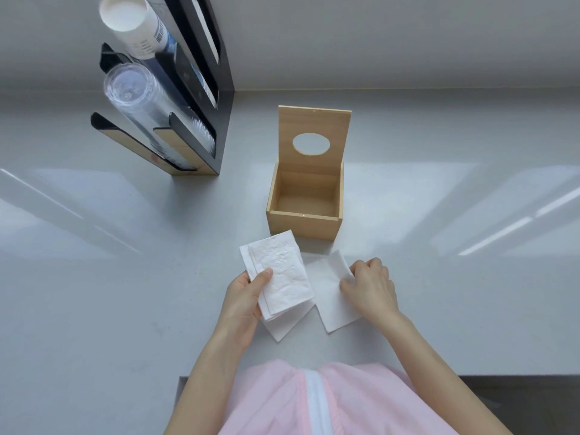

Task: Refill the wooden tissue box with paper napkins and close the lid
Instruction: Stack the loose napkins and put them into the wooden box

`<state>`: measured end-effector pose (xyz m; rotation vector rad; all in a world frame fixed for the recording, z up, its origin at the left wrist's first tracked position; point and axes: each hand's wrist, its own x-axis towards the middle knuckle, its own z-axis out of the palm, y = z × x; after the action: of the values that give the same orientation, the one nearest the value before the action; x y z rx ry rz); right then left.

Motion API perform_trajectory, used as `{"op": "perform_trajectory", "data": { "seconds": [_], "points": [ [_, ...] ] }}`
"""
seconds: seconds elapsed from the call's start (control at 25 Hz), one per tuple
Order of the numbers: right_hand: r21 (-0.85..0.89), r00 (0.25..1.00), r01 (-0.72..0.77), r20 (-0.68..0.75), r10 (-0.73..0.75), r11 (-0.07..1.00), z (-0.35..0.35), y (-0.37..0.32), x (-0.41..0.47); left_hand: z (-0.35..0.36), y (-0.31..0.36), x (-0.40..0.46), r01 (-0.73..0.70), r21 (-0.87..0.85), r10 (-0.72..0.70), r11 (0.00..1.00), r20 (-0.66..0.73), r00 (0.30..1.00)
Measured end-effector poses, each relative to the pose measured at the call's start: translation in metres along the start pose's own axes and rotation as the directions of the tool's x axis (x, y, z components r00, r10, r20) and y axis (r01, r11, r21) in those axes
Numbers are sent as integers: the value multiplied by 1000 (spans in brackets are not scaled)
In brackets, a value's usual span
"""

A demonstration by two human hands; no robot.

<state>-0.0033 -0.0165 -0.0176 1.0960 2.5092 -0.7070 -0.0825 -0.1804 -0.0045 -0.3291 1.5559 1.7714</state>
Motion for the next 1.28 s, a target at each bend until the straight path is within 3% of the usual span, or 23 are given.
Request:
{"op": "perform_trajectory", "data": {
  "seconds": [0.2, 0.36, 0.4, 0.48, 0.52, 0.56, 0.6, 0.72, 0.8, 1.08, 1.28],
  "points": [
    [346, 1000, -20, 3, 20, 938, -14, 4, -3, -6, 6, 5, 10, 23, -10, 1000, 25, 1000],
    [525, 997, 82, -34, -75, 847, -41, 2, -15, -7, 5, 8, 17, 47, -19, 999, 39, 999],
    [646, 992, 100, -6, -126, 757, -49, -1, -21, -7, 5, 8, 16, 56, -19, 998, 51, 999],
    [902, 946, 64, 81, -314, 426, -64, -12, -32, -5, 5, 6, 15, 80, -20, 997, 72, 997],
    [964, 909, -5, 115, -402, 266, -68, -19, -34, -5, 4, 4, 15, 82, -21, 997, 74, 997],
    [981, 878, -61, 142, -457, 187, -66, -25, -35, -6, 3, 4, 14, 81, -20, 997, 76, 997],
    [976, 866, -75, 165, -471, 204, -60, -32, -33, -6, 3, 3, 15, 76, -21, 997, 81, 996],
    [812, 934, 55, 164, -318, 581, -27, -49, -25, -8, 0, 2, 3, 119, -18, 993, 117, 993],
    [679, 974, 89, 95, -207, 729, -10, -51, -21, -8, -1, 1, -2, 110, -12, 994, 124, 992],
    [557, 978, 183, -18, -208, 810, -4, -50, -23, -9, -1, -2, 49, -8, -47, 999, 152, 987],
    [515, 951, 275, -20, -309, 812, -1, -54, -23, -11, -3, -6, -9, 107, -5, 994, 122, 992]
  ]
}}
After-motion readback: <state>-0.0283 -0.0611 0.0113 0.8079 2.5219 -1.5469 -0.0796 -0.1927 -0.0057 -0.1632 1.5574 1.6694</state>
